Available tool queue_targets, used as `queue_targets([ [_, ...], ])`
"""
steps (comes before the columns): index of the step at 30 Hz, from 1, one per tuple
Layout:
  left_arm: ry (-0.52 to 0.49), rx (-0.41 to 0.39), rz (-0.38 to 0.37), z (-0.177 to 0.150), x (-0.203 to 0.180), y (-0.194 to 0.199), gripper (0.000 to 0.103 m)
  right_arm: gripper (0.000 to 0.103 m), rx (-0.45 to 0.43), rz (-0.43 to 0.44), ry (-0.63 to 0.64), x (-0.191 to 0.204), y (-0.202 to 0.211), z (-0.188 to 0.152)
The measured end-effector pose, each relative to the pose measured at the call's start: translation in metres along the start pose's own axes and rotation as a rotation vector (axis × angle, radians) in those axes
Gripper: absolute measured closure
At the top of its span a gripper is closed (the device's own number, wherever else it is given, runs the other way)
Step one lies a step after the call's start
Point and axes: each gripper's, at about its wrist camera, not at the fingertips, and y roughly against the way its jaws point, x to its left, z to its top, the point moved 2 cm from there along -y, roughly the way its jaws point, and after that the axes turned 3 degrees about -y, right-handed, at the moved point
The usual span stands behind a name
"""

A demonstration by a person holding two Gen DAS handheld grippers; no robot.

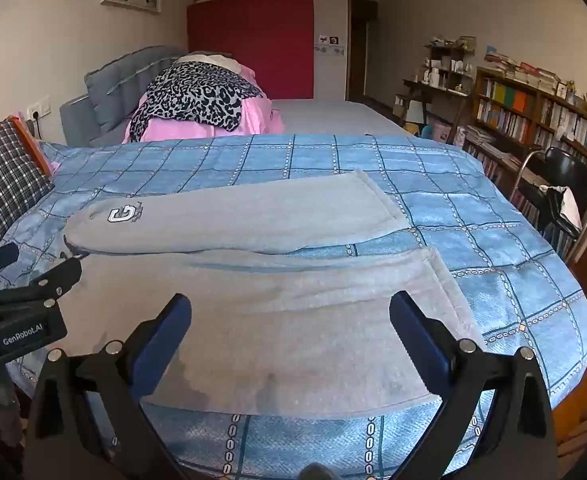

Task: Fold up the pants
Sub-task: 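Move both grippers toward the waistband of the grey sweatpants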

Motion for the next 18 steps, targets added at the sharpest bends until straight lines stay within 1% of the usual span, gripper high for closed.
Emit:
queue_targets([
  [1,-0.005,0.020,0.012,0.000,-0.001,-0.002,0.002,0.005,-0.002,0.002,-0.001,0.000,0.000,0.000],
  [6,-0.008,0.014,0.012,-0.002,0.000,-0.003,0.002,0.005,-0.025,0.003,-0.006,-0.001,0.005,0.002],
  [10,-0.012,0.015,0.013,-0.004,0.004,-0.004,0.002,0.005,-0.013,0.003,-0.032,-0.007,0.002,0.001],
  [11,-0.015,0.015,0.020,-0.001,-0.001,-0.002,0.002,0.005,-0.011,0.006,-0.032,-0.008,0.001,0.001],
  [15,-0.020,0.019,0.020,-0.004,-0.001,-0.002,0.002,0.005,-0.008,0.005,-0.028,-0.010,0.000,0.003],
  [18,-0.026,0.051,0.020,-0.006,-0.005,-0.008,0.002,0.005,-0.003,0.004,-0.028,-0.010,-0.001,0.002],
])
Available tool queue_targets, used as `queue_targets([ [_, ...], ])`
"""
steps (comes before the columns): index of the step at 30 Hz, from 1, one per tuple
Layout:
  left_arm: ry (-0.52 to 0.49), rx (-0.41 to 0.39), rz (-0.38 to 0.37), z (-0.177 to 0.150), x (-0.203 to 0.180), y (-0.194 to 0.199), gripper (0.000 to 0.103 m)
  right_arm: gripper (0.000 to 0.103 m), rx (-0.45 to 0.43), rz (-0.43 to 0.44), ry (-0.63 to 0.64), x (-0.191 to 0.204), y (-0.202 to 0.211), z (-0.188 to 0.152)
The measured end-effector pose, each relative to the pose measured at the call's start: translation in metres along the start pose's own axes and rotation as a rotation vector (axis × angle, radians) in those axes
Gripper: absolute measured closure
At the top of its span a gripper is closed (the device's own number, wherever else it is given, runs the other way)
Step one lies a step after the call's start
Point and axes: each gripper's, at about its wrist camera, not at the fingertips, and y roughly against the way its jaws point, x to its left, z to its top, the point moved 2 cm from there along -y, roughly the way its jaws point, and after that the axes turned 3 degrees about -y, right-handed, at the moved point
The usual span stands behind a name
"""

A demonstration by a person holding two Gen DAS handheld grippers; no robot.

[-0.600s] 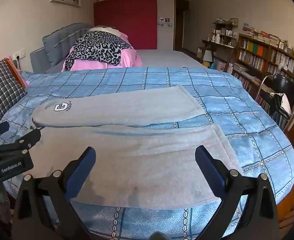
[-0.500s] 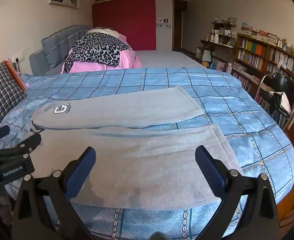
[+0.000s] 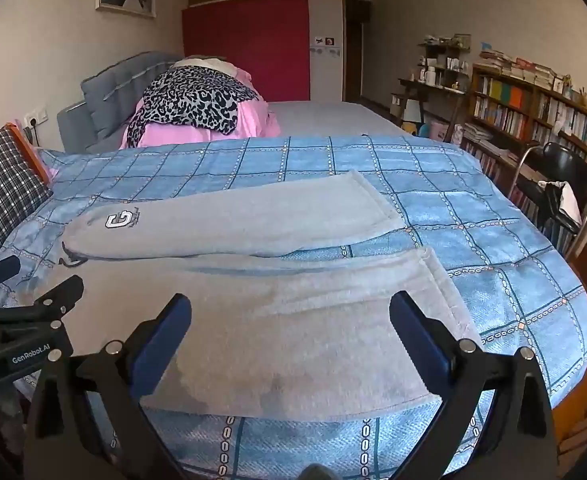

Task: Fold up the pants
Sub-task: 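Move both grippers toward the waistband of the grey sweatpants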

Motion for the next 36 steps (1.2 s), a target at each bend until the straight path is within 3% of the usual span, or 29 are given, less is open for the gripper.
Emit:
queue_targets([
  [18,-0.010,0.069,0.004,-0.008,-0.007,-0.017,0.002,0.005,0.038,0.010,-0.001,0.001,-0.010,-0.008],
  [36,0.020,0.272,-0.052,0.007,0.011,-0.057,0.002,0.005,0.168,0.024,0.034,-0.007,-0.035,0.011],
])
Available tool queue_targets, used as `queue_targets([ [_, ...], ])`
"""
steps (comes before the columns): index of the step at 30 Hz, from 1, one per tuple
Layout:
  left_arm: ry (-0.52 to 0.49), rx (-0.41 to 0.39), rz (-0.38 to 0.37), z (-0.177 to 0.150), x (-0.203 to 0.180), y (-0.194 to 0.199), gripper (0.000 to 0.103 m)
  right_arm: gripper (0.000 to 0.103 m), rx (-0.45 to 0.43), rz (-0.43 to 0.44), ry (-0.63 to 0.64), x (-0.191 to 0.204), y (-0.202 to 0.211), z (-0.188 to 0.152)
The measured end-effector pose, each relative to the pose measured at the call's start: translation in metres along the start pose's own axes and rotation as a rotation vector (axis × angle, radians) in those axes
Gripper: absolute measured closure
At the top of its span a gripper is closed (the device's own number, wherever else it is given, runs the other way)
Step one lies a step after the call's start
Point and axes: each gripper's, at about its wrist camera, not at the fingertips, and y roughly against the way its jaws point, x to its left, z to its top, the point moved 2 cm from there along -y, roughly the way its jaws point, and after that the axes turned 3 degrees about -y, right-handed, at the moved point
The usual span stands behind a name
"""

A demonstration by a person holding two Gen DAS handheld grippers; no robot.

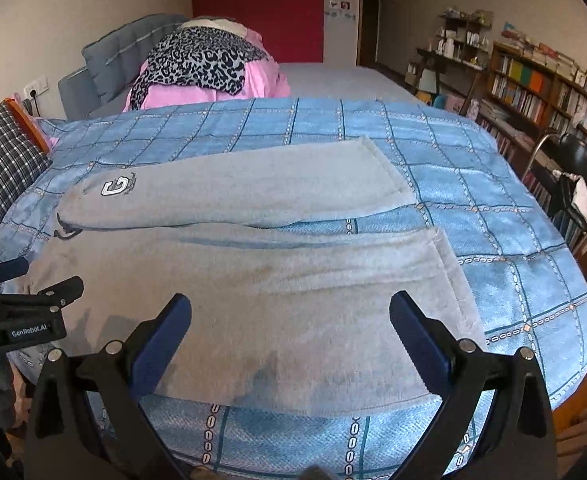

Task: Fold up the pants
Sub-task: 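Move both grippers toward the waistband of the grey sweatpants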

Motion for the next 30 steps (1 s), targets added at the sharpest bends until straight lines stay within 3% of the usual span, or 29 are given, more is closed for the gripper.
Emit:
queue_targets([
  [5,0.000,0.002,0.026,0.010,0.006,-0.001,0.002,0.005,0.021,0.009,-0.006,-0.003,-0.004,0.009],
  [23,0.041,-0.049,0.094,0.037,0.030,0.002,0.002,0.005,-0.096,-0.012,0.032,0.005,0.008,0.060],
  [30,0.056,-0.047,0.104,0.044,0.040,-0.005,0.002,0.005,-0.077,-0.013,0.029,0.005,-0.004,0.069],
])
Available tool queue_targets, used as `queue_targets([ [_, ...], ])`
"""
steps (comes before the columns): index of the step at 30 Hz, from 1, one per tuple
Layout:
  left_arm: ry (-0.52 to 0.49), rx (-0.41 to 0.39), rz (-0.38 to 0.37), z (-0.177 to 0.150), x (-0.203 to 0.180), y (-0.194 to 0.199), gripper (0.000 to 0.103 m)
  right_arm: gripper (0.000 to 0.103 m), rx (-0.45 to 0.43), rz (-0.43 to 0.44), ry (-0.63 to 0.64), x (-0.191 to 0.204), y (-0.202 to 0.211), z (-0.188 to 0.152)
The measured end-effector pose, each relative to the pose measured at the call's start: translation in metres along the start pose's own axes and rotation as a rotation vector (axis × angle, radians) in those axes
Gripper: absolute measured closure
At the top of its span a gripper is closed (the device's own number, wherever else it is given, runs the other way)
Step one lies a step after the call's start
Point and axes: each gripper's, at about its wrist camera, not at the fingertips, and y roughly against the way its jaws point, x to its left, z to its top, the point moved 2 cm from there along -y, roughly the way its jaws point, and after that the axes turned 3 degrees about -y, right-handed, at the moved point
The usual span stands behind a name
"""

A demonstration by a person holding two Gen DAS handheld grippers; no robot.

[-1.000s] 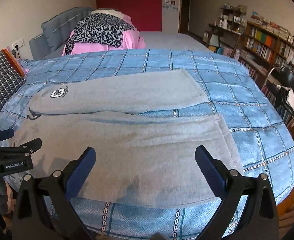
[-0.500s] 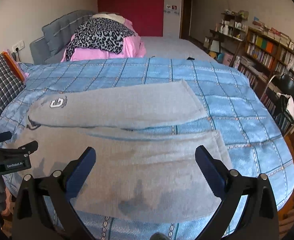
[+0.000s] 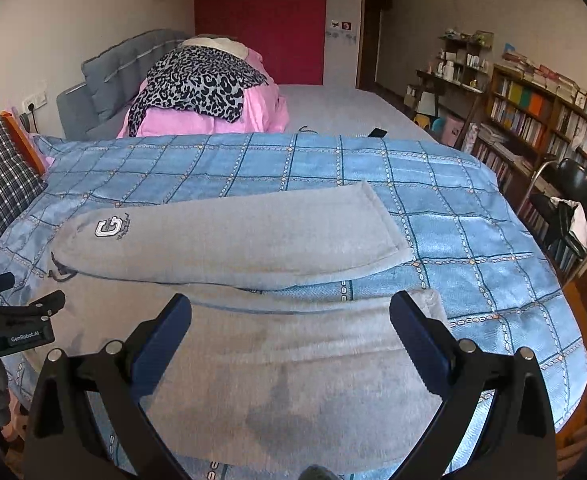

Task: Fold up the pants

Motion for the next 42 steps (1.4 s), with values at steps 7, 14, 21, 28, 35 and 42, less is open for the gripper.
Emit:
queue_targets([
  [7,0.032,0.016,0.009,0.003,0.017,-0.013,0.002,0.005,0.020,0.033,0.023,0.016,-0.015,0.009],
  [14,0.044,-0.006,0.041,0.017,0.033,-0.016,0.002,0.005,0.021,0.037,0.035,0.028,-0.025,0.021],
  [21,0.033,-0.028,0.054,0.037,0.038,-0.018,0.002,0.005,0.026,0.014,0.047,0.029,-0.038,0.040],
  [28,0.028,-0.017,0.049,0.061,0.037,-0.036,0.002,0.005,0.047,-0.004,0.059,0.025,-0.061,0.061],
  [35,0.080,0.012,-0.031,0.076,0.048,-0.068,0.002,0.005,0.100,-0.018,0.042,0.012,-0.096,0.070],
  [42,0.149,0.059,-0.050,0.087,0.089,-0.106,0.002,0.005,0.140,-0.015,0.030,0.003,-0.129,0.077],
])
